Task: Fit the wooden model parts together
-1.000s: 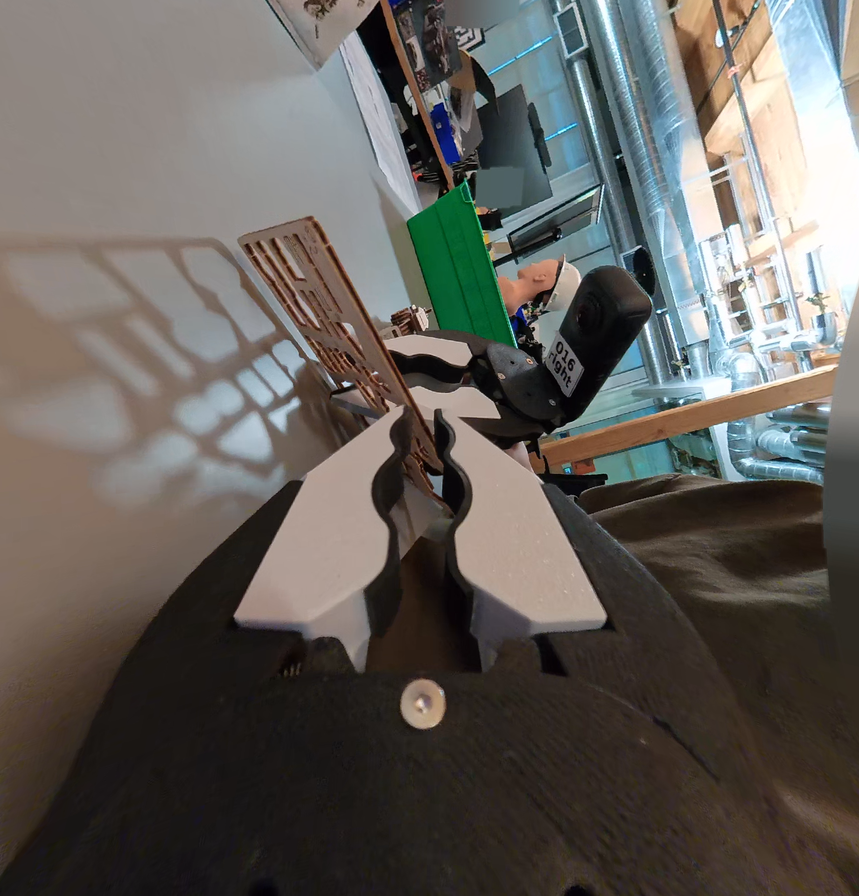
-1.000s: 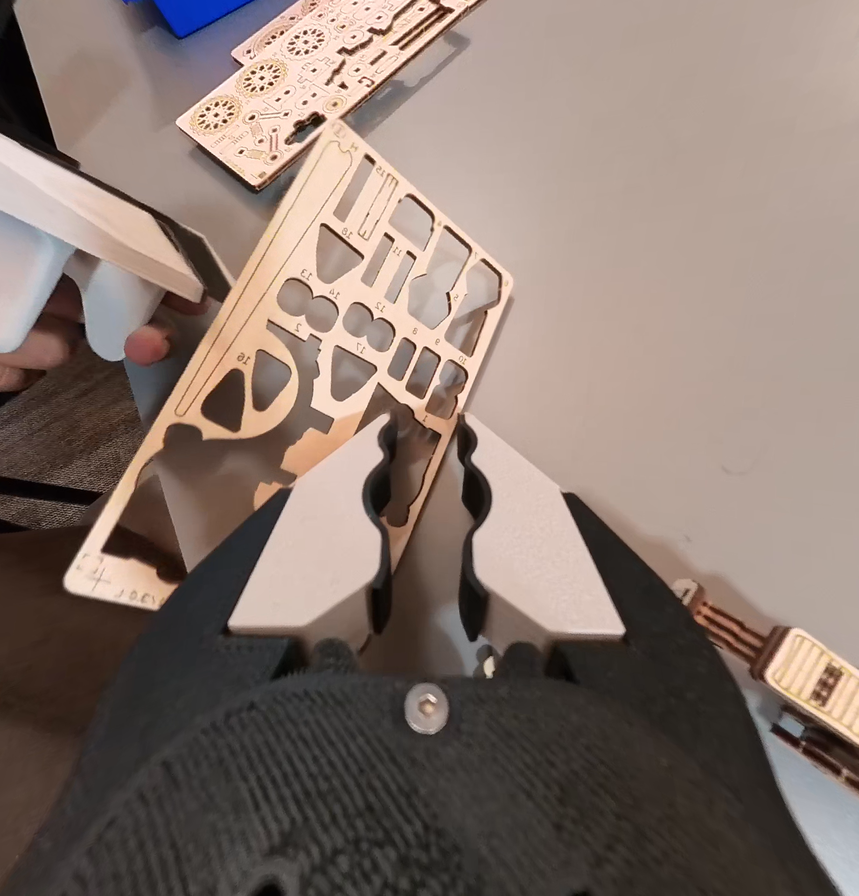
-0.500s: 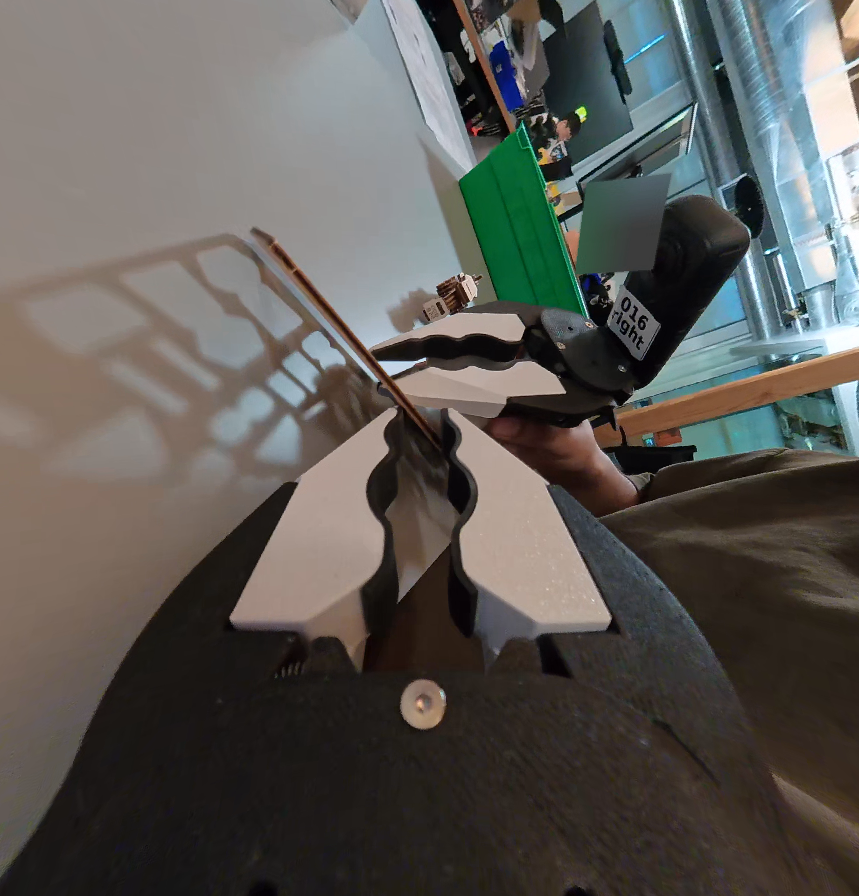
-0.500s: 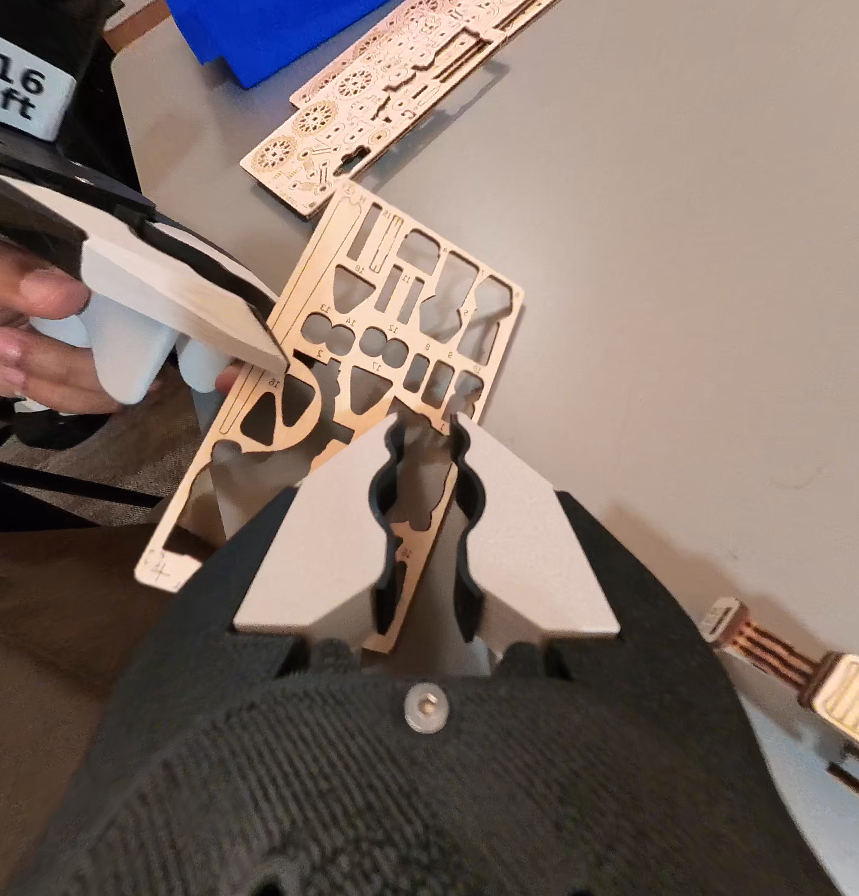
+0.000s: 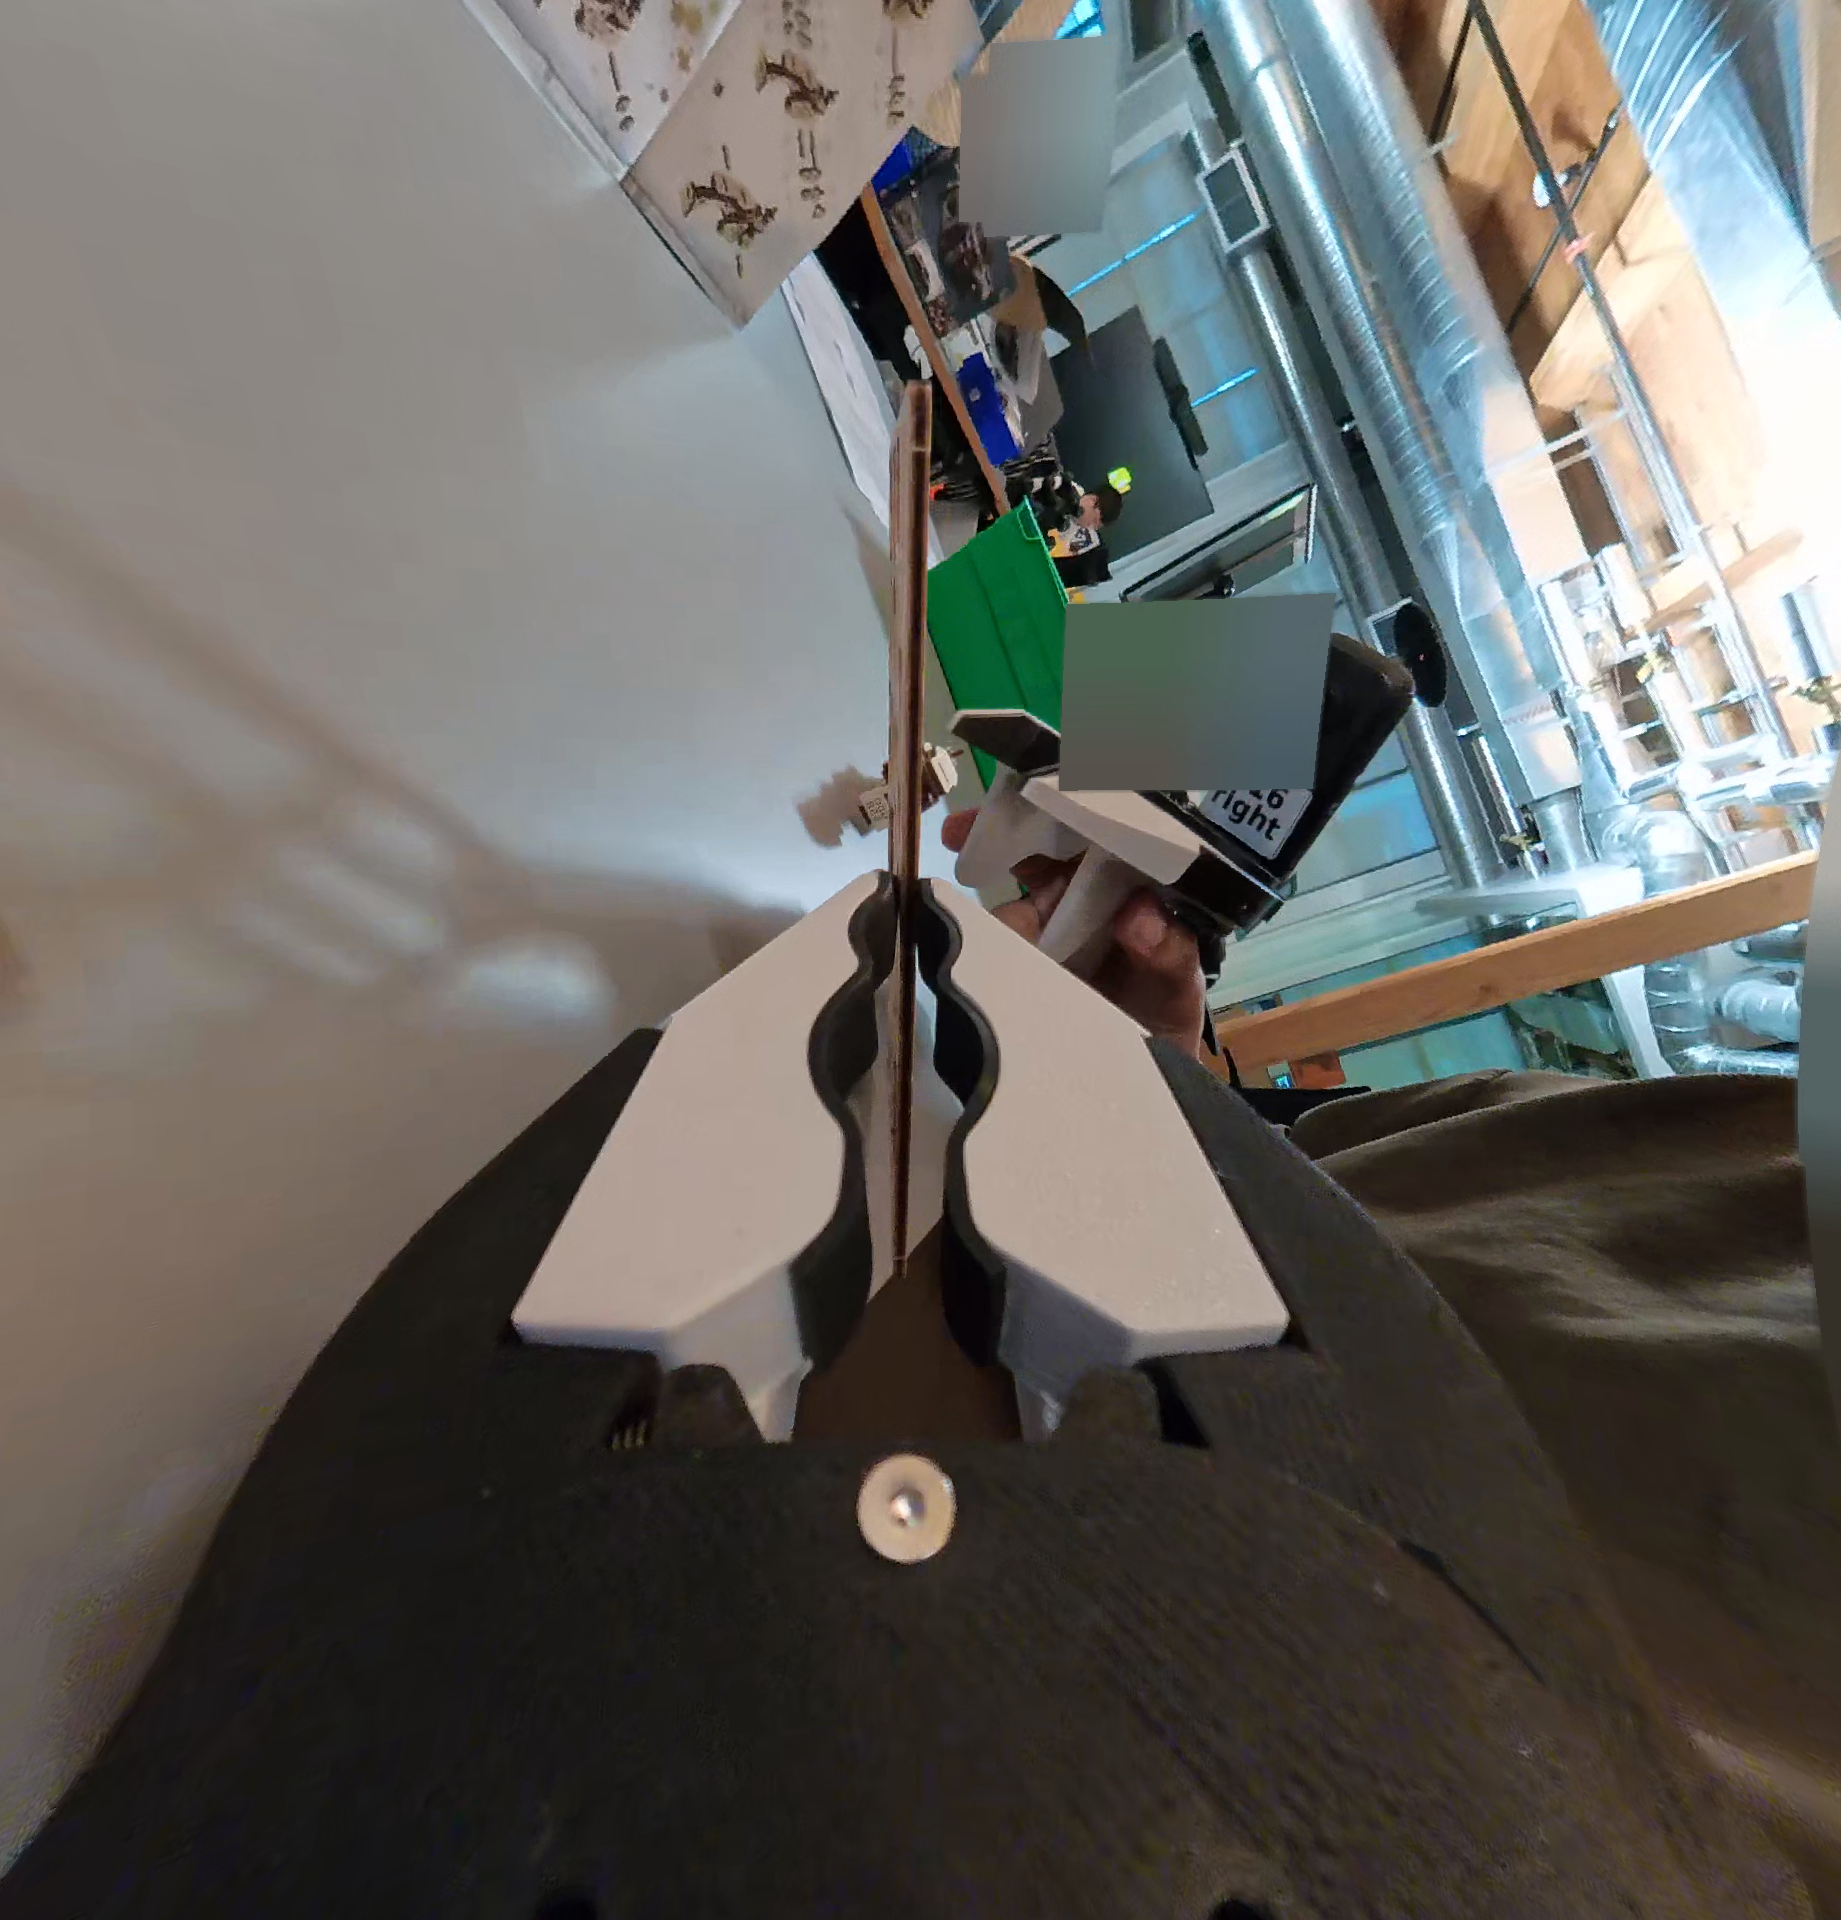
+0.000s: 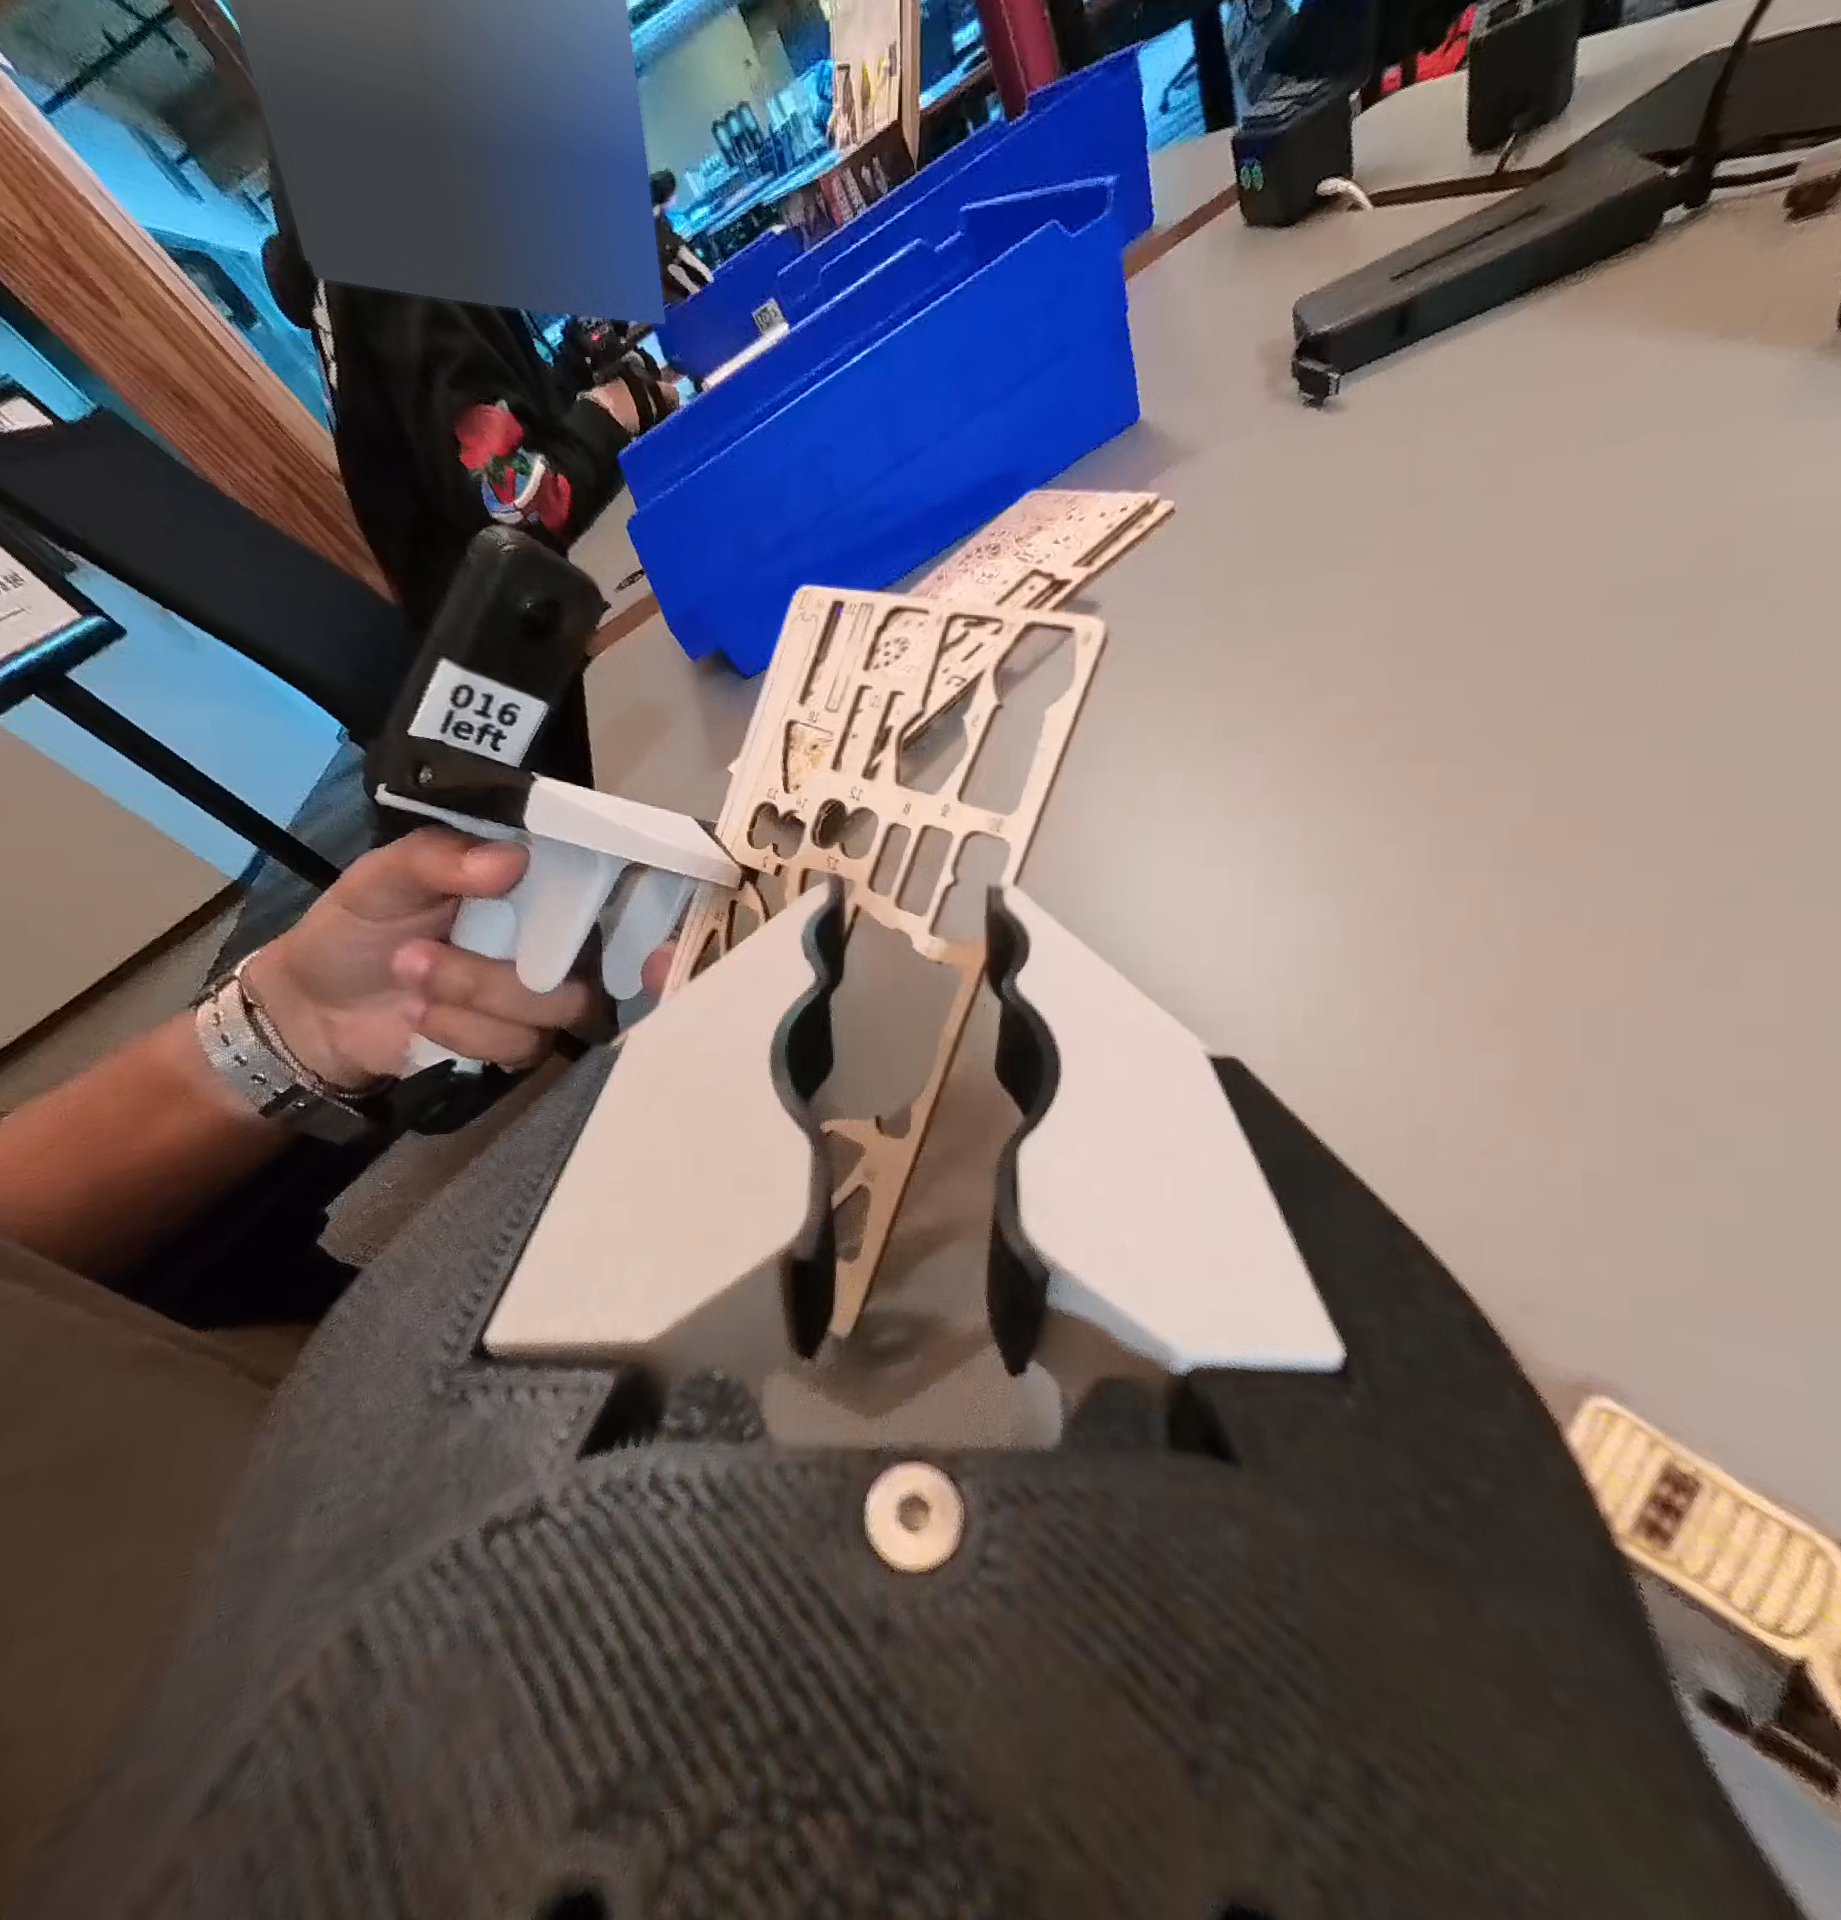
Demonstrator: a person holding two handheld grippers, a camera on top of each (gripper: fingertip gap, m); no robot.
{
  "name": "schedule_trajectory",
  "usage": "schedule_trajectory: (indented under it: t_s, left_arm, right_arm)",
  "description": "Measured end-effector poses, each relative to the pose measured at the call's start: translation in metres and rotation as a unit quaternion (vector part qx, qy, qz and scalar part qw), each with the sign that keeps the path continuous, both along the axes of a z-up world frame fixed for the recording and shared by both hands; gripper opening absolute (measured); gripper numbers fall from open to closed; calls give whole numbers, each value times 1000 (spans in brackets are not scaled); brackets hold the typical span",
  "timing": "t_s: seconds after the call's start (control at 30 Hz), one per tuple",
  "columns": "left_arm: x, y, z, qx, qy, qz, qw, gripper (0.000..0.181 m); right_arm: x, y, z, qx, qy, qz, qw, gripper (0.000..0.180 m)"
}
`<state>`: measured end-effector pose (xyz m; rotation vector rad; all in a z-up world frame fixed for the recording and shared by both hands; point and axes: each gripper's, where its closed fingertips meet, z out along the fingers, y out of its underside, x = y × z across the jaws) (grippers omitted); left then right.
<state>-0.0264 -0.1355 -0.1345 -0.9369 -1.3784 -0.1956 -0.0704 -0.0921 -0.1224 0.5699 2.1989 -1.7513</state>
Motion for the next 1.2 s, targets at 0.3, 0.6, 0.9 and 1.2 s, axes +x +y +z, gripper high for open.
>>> schedule_trajectory:
  t_s: [0.3, 0.6, 0.9, 1.2]
  left_arm:
    - [3, 3, 15, 51, 24, -17, 998, 0]
    - [9, 9, 36, 105, 64, -44, 991, 0]
    - [5, -5, 41, 107, 91, 1, 990, 18]
    - [2, -17, 33, 56, 85, 37, 994, 19]
  right_arm:
    - [21, -6, -9, 8, -50, 50, 997, 34]
    - [44, -5, 21, -113, -270, 152, 944, 0]
    - [63, -5, 18, -74, -251, 199, 944, 0]
    - [86, -8, 4, -21, -267, 250, 930, 0]
